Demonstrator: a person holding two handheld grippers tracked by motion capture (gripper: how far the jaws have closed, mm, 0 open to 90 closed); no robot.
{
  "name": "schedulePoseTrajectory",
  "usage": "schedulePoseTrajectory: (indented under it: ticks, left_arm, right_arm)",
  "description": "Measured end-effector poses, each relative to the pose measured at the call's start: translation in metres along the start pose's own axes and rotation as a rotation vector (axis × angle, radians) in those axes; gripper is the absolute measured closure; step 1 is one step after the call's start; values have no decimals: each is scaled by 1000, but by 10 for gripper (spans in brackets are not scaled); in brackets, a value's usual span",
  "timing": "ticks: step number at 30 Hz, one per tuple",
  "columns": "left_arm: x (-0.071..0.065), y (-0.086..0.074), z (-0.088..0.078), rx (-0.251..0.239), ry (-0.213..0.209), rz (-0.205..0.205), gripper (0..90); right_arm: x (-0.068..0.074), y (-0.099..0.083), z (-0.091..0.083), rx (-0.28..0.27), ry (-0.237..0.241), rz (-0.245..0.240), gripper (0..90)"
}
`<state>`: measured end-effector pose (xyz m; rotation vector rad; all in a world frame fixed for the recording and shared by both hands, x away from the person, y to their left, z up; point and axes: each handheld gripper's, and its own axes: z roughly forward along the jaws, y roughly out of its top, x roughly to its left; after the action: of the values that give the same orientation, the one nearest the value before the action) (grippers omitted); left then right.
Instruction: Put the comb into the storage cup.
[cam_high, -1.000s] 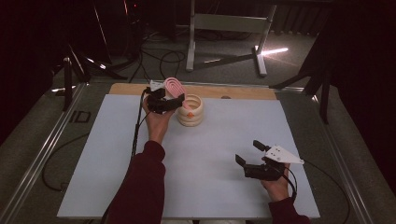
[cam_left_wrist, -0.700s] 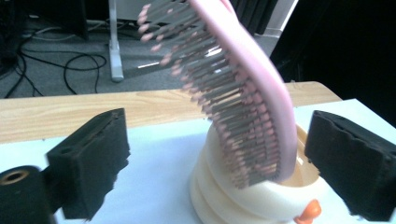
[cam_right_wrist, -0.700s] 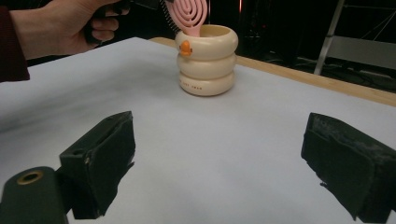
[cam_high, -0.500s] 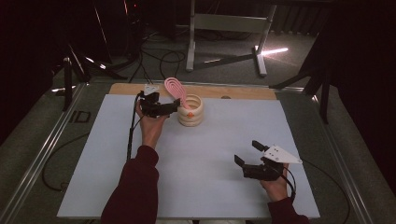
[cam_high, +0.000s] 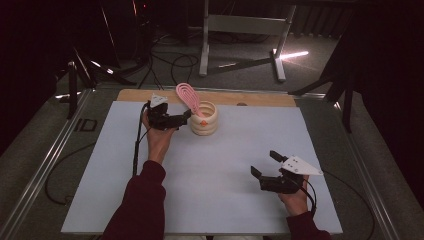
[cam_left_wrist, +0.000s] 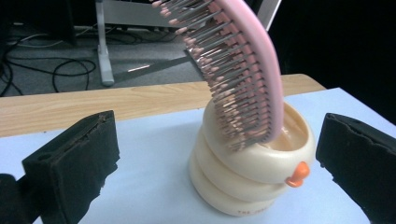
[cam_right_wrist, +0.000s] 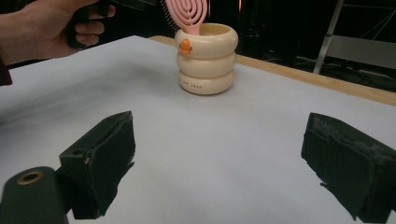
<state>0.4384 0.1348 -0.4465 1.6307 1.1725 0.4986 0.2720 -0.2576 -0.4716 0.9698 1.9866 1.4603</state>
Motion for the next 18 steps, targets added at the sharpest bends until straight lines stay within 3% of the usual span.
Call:
schedulePoseTrajectory:
  ticks: [5, 8, 12, 18]
  left_arm:
    - [1, -1, -6, -9, -4, 2, 0]
    - [1, -1, -13, 5, 6, 39, 0]
    - [1, 0, -17, 3, 8, 57, 0]
    - [1, 1, -27, -7, -12, 54, 0]
  right_arm:
    - [0, 0, 0, 0, -1, 0, 99]
    - [0, 0, 0, 1, -1, -1, 99]
    - [0, 0, 1, 2, 0, -5, 99]
    - [0, -1, 0, 2, -4, -3, 99]
